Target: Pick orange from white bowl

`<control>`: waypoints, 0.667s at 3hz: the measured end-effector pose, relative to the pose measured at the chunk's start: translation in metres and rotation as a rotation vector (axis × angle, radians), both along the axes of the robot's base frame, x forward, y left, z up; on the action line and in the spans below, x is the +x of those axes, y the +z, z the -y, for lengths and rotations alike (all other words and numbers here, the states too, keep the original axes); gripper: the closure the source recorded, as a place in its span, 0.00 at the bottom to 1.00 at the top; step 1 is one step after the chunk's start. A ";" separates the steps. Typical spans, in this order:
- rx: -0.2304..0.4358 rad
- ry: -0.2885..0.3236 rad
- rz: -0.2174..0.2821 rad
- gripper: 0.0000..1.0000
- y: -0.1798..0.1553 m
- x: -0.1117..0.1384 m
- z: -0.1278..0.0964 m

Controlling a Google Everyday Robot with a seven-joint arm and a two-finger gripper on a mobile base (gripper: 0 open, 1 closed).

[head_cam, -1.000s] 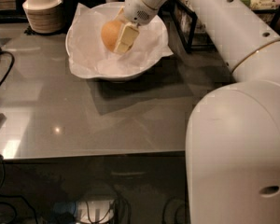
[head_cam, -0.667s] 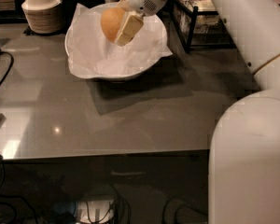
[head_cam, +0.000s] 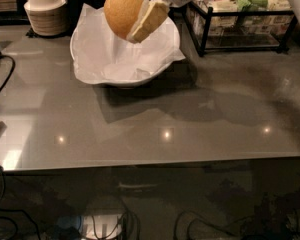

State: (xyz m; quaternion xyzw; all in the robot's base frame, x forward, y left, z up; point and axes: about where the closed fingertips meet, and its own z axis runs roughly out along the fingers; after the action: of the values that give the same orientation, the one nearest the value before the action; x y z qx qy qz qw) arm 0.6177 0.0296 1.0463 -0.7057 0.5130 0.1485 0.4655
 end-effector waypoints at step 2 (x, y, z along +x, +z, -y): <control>0.008 0.123 0.089 1.00 0.017 -0.079 -0.003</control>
Offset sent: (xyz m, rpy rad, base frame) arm -0.1167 -0.0002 0.0177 0.0057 -0.1190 0.1793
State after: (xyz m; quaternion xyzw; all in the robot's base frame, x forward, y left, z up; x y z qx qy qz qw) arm 0.5391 0.0330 1.0632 -0.7401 0.4468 0.1472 0.4805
